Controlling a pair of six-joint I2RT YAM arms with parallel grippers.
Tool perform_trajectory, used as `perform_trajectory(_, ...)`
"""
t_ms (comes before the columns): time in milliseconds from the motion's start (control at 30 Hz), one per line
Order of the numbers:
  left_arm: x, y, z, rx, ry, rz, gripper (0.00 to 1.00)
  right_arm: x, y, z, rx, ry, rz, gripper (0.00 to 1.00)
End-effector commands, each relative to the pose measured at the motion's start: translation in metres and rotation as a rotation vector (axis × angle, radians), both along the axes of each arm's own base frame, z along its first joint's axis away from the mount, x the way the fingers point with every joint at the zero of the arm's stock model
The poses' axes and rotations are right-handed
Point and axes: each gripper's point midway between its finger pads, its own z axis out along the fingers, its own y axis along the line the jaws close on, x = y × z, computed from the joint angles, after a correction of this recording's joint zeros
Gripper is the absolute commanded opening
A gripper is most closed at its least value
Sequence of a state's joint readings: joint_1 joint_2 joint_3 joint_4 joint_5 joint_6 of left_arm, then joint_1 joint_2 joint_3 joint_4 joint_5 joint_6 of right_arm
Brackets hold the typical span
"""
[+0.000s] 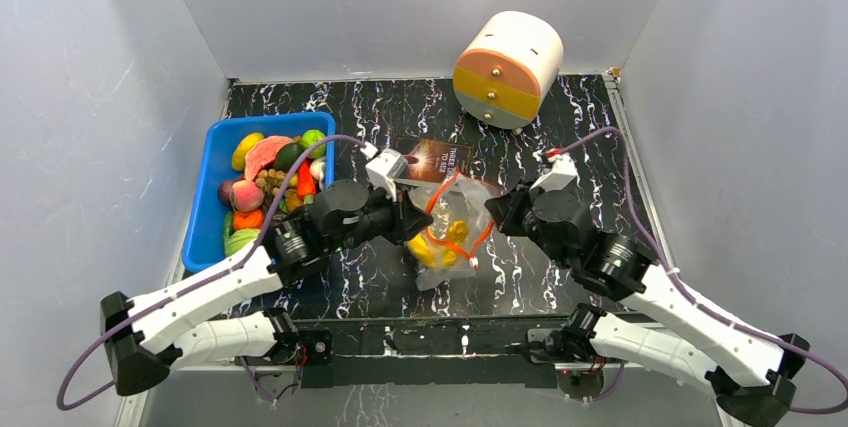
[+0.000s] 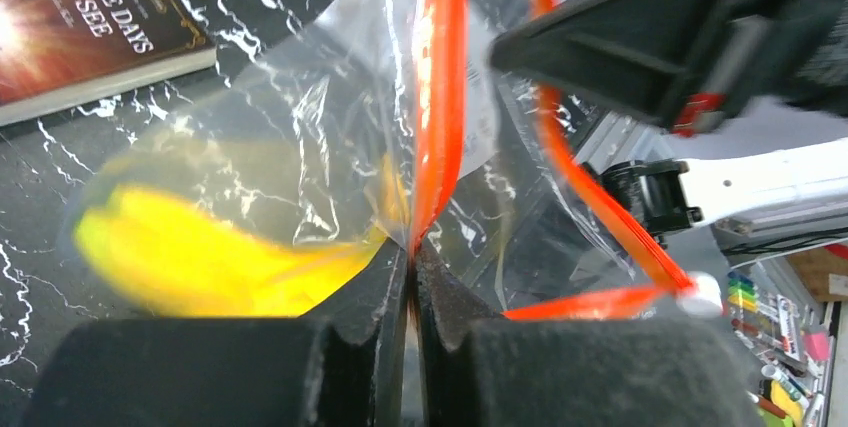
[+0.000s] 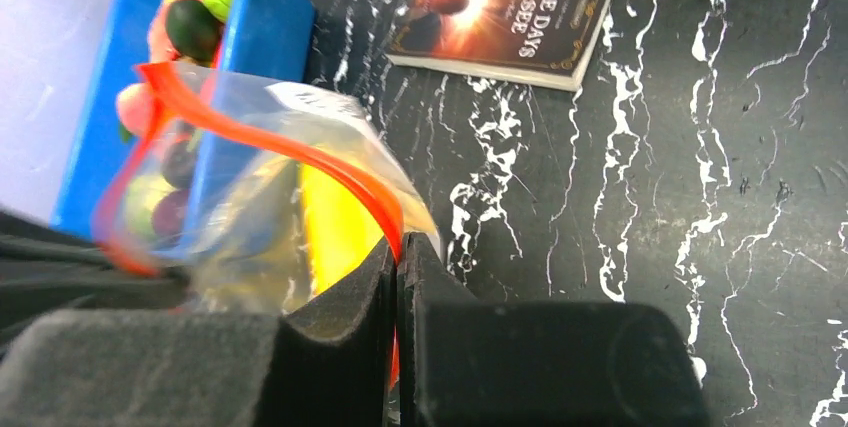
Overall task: Place the food in the zip-top bag and seal the zipper
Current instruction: Place the fake fruit in the zipper food storage bag, then pick up the fake fruit from the bin.
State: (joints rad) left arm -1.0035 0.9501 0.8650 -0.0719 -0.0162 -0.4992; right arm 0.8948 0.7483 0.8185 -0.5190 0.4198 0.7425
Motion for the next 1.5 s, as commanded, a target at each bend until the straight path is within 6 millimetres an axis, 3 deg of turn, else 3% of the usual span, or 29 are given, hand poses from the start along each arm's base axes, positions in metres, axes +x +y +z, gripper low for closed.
perform_trajectory(0, -0.006, -0.01, -0.003, 0.033, 0.053, -0.047, 0.07, -0.005, -0.019, 0.064, 0.109, -0.138, -0.029, 0.0)
perform_trajectory(200, -0.009, -0.034, -0.008, -0.072, 0.086, -0.1, 0.09, -0.019, 0.002, 0.046, 0.16, -0.149, 0.114, 0.0)
perform_trajectory(400, -0.003, -0.04, -0.022, -0.007, 0.099, -0.097, 0.16, -0.015, -0.012, 0.041, 0.13, -0.135, 0.041, 0.0)
perform_trajectory(467, 0.002, -0.038, -0.024, 0.015, 0.081, -0.078, 0.3, -0.013, -0.016, 0.046, 0.116, -0.142, 0.026, 0.0)
perform_trajectory(533, 0.011, -0.031, -0.026, 0.065, 0.055, -0.033, 0.52, -0.012, -0.018, 0.051, 0.11, -0.148, 0.017, 0.0)
perform_trajectory(633, 0.022, -0.016, -0.036, 0.158, 0.028, 0.034, 0.68, -0.012, -0.019, 0.052, 0.105, -0.151, 0.011, 0.0)
perform_trajectory(933, 0.036, 0.017, -0.059, 0.319, 0.012, 0.159, 0.98, -0.013, -0.02, 0.051, 0.098, -0.168, 0.023, 0.0)
perform_trajectory(1133, 0.049, 0.036, -0.062, 0.377, 0.002, 0.228, 0.98, -0.012, -0.024, 0.053, 0.08, -0.181, 0.017, 0.0)
perform_trajectory(1467, 0.094, 0.097, -0.044, 0.405, 0.013, 0.366, 0.9, -0.014, -0.024, 0.051, 0.081, -0.182, 0.023, 0.0)
